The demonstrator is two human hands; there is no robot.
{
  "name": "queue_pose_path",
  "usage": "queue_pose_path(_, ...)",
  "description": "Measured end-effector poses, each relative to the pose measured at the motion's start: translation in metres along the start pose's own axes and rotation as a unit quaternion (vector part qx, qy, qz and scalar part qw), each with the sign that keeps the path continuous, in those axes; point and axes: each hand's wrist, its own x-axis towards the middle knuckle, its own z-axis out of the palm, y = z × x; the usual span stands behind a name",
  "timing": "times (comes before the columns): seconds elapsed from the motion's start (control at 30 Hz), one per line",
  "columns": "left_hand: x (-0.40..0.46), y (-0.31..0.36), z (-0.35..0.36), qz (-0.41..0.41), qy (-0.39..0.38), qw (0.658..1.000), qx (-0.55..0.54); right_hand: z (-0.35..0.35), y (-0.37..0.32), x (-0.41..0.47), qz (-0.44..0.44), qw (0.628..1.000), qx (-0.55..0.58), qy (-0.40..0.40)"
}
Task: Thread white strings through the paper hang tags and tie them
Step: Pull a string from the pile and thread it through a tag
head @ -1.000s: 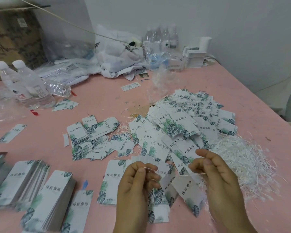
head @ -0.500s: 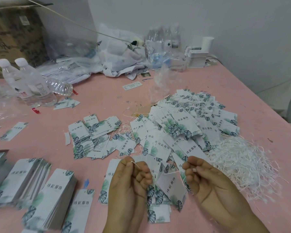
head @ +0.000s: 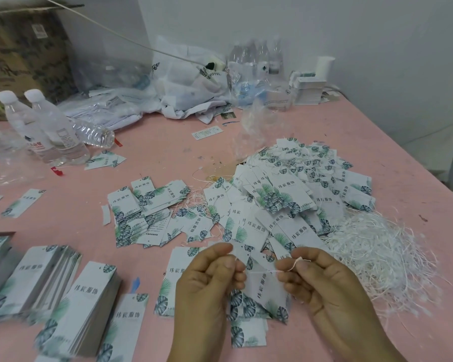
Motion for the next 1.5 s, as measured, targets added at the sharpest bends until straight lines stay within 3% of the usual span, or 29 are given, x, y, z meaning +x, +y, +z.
queue_pose_path(0.1,-0.005,-0.001,0.003,0.007,-0.032,0.998,0.058,0.003,0.002,-0.003,-0.053,0.993,-0.108,-0.014)
queue_pose_path(0.23,-0.009,-0.001,0.005,-0.004,-0.070,0.992,0.106,0.002,0.009,-0.003,-0.086,0.982,-0.165,0.002)
queue_pose_path(0.5,-0.015,-0.001,0.008,0.009,-0.093,0.977,0.190,0.005,0.013,-0.005,-0.038,0.992,-0.115,-0.036)
queue_pose_path(0.6,-0.014,-0.003,0.008,0.012,-0.091,0.974,0.206,0.007,0.011,-0.006,-0.022,0.996,-0.091,-0.013)
queue_pose_path(0.67,-0.011,-0.004,0.006,0.005,-0.072,0.976,0.207,0.005,0.008,-0.005,-0.040,0.988,-0.142,0.032)
queue_pose_path(0.77,-0.005,-0.004,0.002,-0.008,-0.049,0.978,0.204,-0.002,0.006,-0.004,-0.084,0.927,-0.356,0.087)
queue_pose_path(0.97,-0.002,-0.005,-0.002,-0.035,-0.022,0.981,0.187,0.006,0.012,-0.008,-0.114,0.793,-0.597,-0.039)
queue_pose_path(1.03,-0.001,-0.005,-0.001,-0.036,-0.016,0.983,0.181,0.008,0.016,-0.008,-0.121,0.759,-0.637,-0.060)
queue_pose_path(1.23,-0.002,-0.006,0.000,-0.034,-0.018,0.980,0.194,0.012,0.019,-0.007,-0.128,0.712,-0.686,-0.078)
queue_pose_path(1.3,-0.002,-0.006,0.000,-0.034,-0.021,0.977,0.208,0.013,0.018,-0.008,-0.121,0.719,-0.682,-0.065)
queue_pose_path(1.33,-0.003,-0.006,0.000,-0.032,-0.023,0.977,0.212,0.013,0.017,-0.008,-0.113,0.744,-0.656,-0.050)
queue_pose_path(1.43,-0.006,-0.003,0.004,-0.020,-0.035,0.974,0.224,0.012,0.011,-0.008,-0.050,0.890,-0.454,-0.007)
queue_pose_path(1.5,-0.009,-0.003,0.006,-0.011,-0.045,0.970,0.240,0.011,0.007,-0.007,-0.024,0.941,-0.337,-0.002)
